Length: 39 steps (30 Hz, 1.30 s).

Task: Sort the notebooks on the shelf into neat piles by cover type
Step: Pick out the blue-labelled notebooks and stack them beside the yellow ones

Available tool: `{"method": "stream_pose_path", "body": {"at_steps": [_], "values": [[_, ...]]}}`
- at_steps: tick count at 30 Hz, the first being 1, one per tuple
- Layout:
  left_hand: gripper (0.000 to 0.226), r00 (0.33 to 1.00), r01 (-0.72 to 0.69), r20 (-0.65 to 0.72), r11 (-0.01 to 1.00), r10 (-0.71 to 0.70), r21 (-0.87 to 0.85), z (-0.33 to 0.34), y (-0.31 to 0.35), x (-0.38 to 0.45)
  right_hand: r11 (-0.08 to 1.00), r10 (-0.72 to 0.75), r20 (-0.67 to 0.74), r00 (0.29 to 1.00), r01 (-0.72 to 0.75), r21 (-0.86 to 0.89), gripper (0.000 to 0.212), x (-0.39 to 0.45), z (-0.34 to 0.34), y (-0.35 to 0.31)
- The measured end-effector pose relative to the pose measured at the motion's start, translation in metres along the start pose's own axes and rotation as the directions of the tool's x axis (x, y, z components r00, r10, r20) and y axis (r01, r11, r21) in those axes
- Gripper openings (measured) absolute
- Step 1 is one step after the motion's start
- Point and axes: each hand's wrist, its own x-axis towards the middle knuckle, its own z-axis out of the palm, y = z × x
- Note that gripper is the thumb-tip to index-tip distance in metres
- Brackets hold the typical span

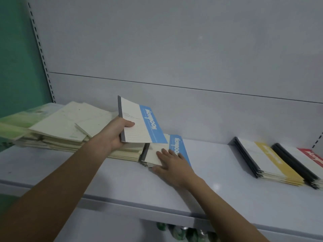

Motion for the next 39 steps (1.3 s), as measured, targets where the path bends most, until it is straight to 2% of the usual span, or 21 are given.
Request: {"method": "stream_pose_path", "body": {"at_steps": [2,3,4,6,7,9,10,15,18,21,23,25,26,28,30,31,32,34,36,39], "values": [[0.044,1.0,0.021,-0.005,1.0,-0.021,-0.007,-0.005,-0.004,0.001,0.996,-0.061,-0.08,0.995,0.055,-0.076,0.068,-0.012,-0.001,0.002],[0.044,1.0,0.024,-0.011,1.0,-0.025,-0.007,-0.007,-0.004,0.002,0.994,-0.083,-0.083,0.993,0.077,-0.077,0.075,-0.018,-0.003,0.004],[0.043,1.0,0.023,-0.015,1.0,-0.023,-0.003,-0.009,-0.003,0.001,0.996,-0.078,-0.085,0.993,0.075,-0.042,0.072,-0.023,-0.006,0.007],[0.043,1.0,0.001,-0.014,1.0,-0.001,-0.002,-0.012,0.0,0.002,0.983,0.018,-0.148,0.989,0.009,0.182,0.042,-0.025,-0.015,0.016],[0.043,1.0,-0.011,-0.011,1.0,0.011,-0.005,-0.012,0.002,0.003,0.945,0.098,-0.196,0.976,-0.029,0.326,0.035,-0.023,-0.02,0.021],[0.042,1.0,-0.014,-0.007,1.0,0.015,0.004,-0.01,0.008,0.001,0.843,0.244,-0.285,0.927,-0.057,0.535,0.037,-0.017,-0.029,0.03],[0.042,1.0,-0.005,-0.002,1.0,0.005,0.015,-0.008,0.009,0.0,0.816,0.278,-0.33,0.902,-0.04,0.577,0.039,-0.014,-0.034,0.032],[0.031,0.997,0.071,0.021,0.993,-0.073,0.095,0.012,-0.002,-0.008,0.794,0.32,-0.493,0.809,0.056,0.606,0.035,-0.006,-0.062,0.024],[0.024,0.993,0.106,0.032,0.988,-0.11,0.113,0.027,-0.015,-0.01,0.848,0.241,-0.51,0.826,0.076,0.525,0.035,-0.006,-0.067,0.009],[0.038,0.98,0.176,0.091,0.983,-0.18,0.043,0.034,-0.022,-0.007,0.939,0.08,-0.492,0.867,0.1,0.328,0.039,-0.011,-0.058,-0.001],[0.044,0.97,0.203,0.137,0.979,-0.202,0.012,0.037,-0.024,-0.006,0.967,-0.061,-0.423,0.904,0.158,0.198,0.04,-0.014,-0.05,-0.007],[0.036,0.973,0.187,0.132,0.981,-0.191,0.045,0.037,-0.026,-0.007,0.955,-0.179,-0.322,0.93,0.243,0.17,0.043,-0.016,-0.042,-0.009],[0.034,0.978,0.168,0.118,0.984,-0.174,0.061,0.035,-0.026,-0.006,0.941,-0.196,-0.283,0.939,0.261,0.214,0.045,-0.015,-0.042,-0.008],[0.037,0.987,0.13,0.089,0.988,-0.137,0.08,0.03,-0.024,-0.007,0.878,-0.107,-0.267,0.958,0.217,0.427,0.044,-0.014,-0.044,-0.005],[0.039,0.994,0.088,0.062,0.992,-0.094,0.095,0.024,-0.016,-0.008,0.763,0.119,-0.328,0.937,0.125,0.634,0.041,-0.008,-0.044,0.001],[0.039,0.996,0.067,0.057,0.994,-0.072,0.088,0.021,-0.011,-0.009,0.746,0.219,-0.355,0.909,0.078,0.661,0.039,-0.004,-0.04,0.006],[0.04,0.997,0.047,0.052,0.996,-0.051,0.071,0.02,-0.007,-0.009,0.77,0.268,-0.365,0.891,0.03,0.637,0.037,0.0,-0.036,0.01],[0.04,0.999,0.02,0.042,0.999,-0.022,0.035,0.018,-0.001,-0.01,0.857,0.228,-0.319,0.92,-0.034,0.515,0.035,0.005,-0.026,0.018],[0.038,1.0,0.004,0.03,1.0,-0.004,0.028,0.017,0.003,-0.012,0.931,0.099,-0.175,0.98,-0.029,0.365,0.039,0.006,-0.019,0.021],[0.036,1.0,-0.006,0.027,1.0,0.006,0.015,0.014,0.003,-0.013,0.996,0.004,0.055,0.999,-0.008,0.089,0.054,0.005,-0.015,0.015]]}}
